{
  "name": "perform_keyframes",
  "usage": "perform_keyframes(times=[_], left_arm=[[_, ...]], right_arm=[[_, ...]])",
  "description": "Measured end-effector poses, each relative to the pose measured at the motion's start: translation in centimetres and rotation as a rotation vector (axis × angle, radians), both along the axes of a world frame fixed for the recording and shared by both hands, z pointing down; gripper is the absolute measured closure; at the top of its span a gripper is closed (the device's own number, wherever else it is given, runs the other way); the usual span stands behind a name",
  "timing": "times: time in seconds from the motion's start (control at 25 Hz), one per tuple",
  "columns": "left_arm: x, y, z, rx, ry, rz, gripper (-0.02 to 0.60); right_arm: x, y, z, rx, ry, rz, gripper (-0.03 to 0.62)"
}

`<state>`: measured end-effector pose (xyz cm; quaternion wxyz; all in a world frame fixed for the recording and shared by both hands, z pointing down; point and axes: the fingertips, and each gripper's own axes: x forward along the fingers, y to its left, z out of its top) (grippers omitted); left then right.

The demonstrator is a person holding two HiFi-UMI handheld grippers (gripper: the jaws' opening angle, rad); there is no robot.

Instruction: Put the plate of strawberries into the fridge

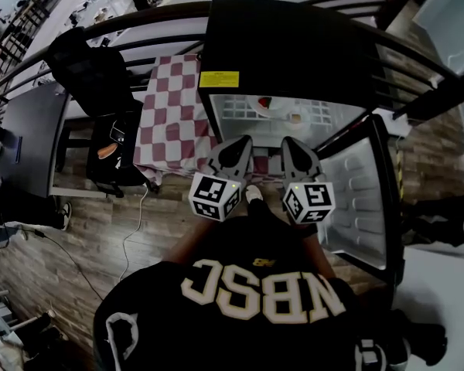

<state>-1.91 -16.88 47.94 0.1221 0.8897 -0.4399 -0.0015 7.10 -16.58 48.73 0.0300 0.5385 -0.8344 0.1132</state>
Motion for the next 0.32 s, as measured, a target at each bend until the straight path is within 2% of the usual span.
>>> perform_keyframes(times=[0.32], left_arm=[[0.5, -1.3, 0.7, -0.018, 0.009, -0.018, 0.565]], right_arm=[[1.0, -0.9, 0.7, -0.014, 0.002, 0.002, 0.571]])
